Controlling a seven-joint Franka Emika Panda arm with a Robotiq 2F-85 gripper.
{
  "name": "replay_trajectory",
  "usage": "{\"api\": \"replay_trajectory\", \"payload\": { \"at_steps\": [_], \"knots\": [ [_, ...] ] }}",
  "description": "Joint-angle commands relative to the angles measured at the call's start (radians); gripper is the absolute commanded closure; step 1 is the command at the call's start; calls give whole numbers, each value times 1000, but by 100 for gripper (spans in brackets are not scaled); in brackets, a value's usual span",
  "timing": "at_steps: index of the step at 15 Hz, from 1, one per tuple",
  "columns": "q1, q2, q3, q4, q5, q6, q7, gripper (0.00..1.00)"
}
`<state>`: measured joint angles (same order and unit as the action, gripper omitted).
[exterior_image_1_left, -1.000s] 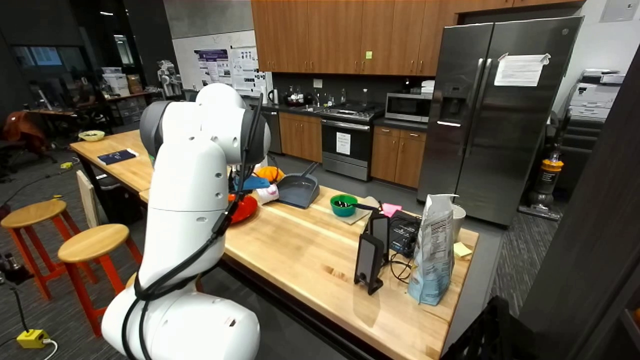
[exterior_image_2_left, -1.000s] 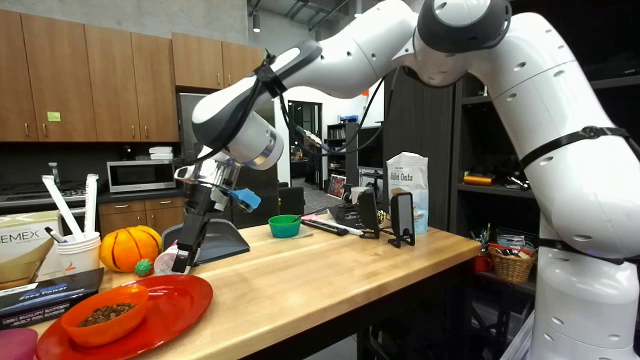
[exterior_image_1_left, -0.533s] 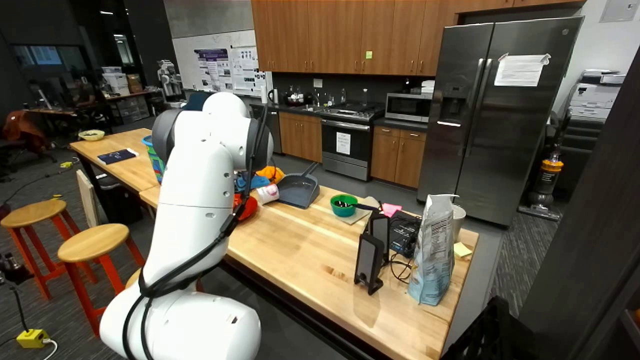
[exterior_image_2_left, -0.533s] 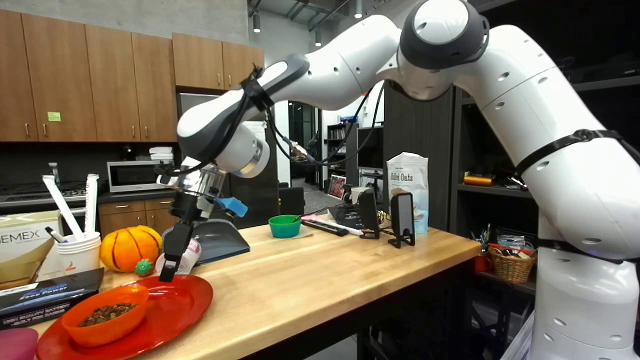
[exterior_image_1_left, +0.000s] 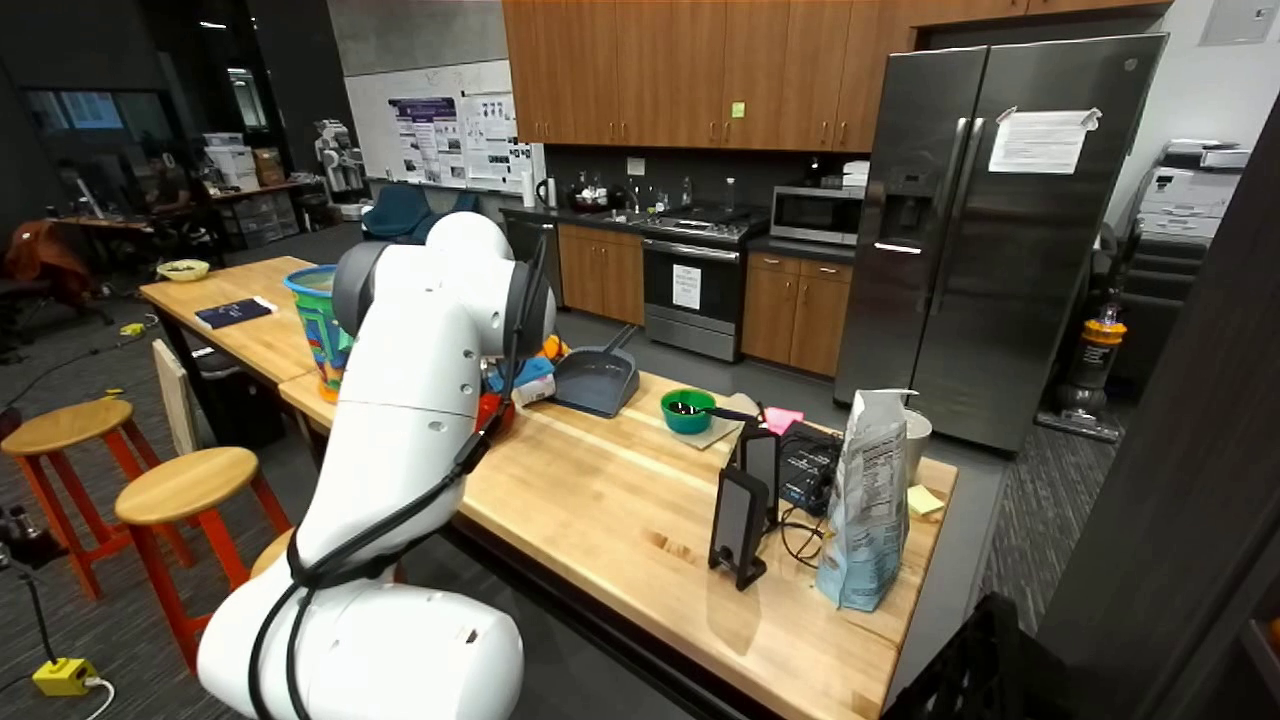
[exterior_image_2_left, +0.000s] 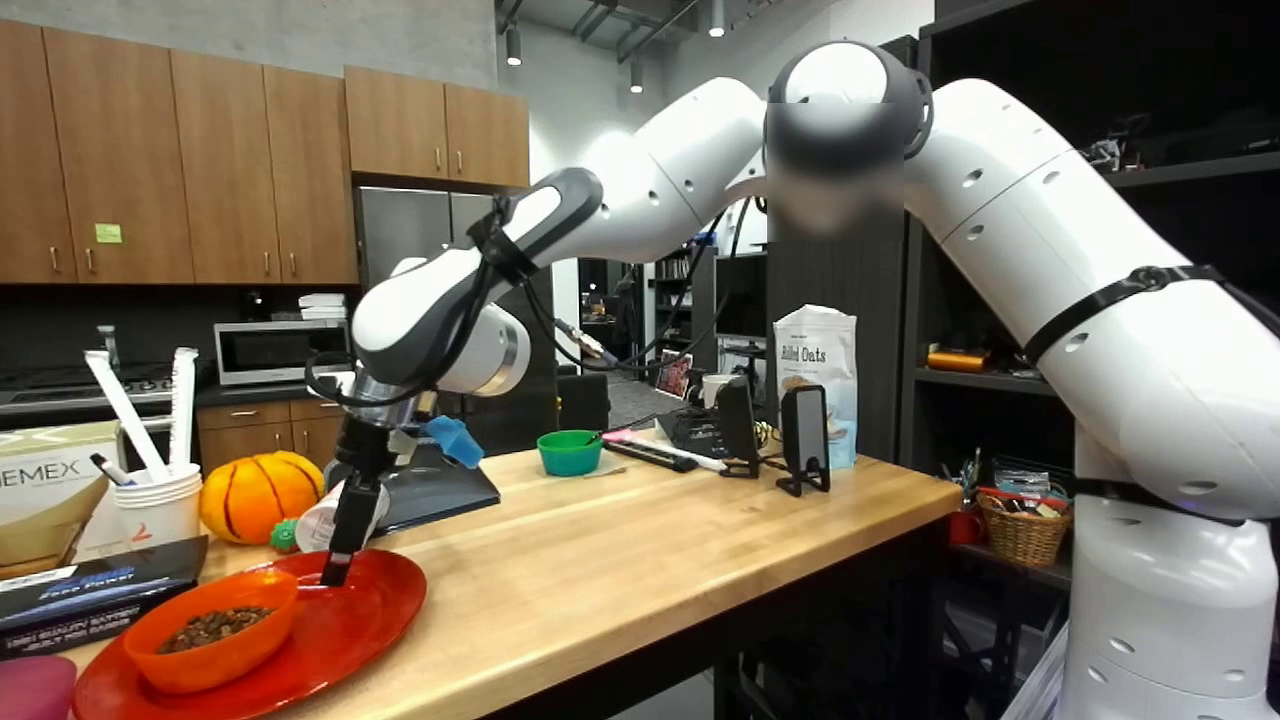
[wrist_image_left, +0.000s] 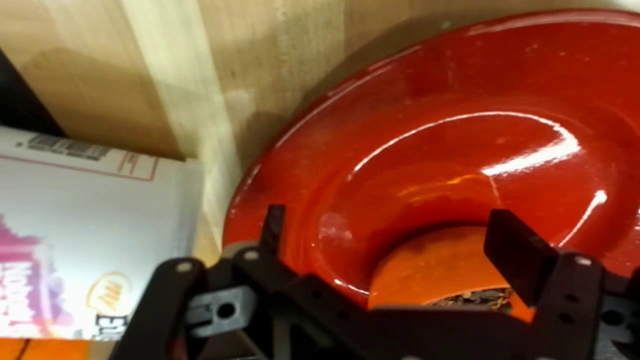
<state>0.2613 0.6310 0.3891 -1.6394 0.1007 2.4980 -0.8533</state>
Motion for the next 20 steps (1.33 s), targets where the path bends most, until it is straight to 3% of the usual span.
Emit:
{"api": "replay_trajectory", "payload": {
  "at_steps": [1, 8, 13, 20],
  "knots": [
    [11, 42, -21, 33, -51, 103, 30, 0],
    [53, 79, -148, 43, -210, 325, 254, 0],
    [79, 91, -235, 80, -328, 350, 446, 0],
    [81, 104, -301, 132, -384, 337, 573, 0]
  ]
}}
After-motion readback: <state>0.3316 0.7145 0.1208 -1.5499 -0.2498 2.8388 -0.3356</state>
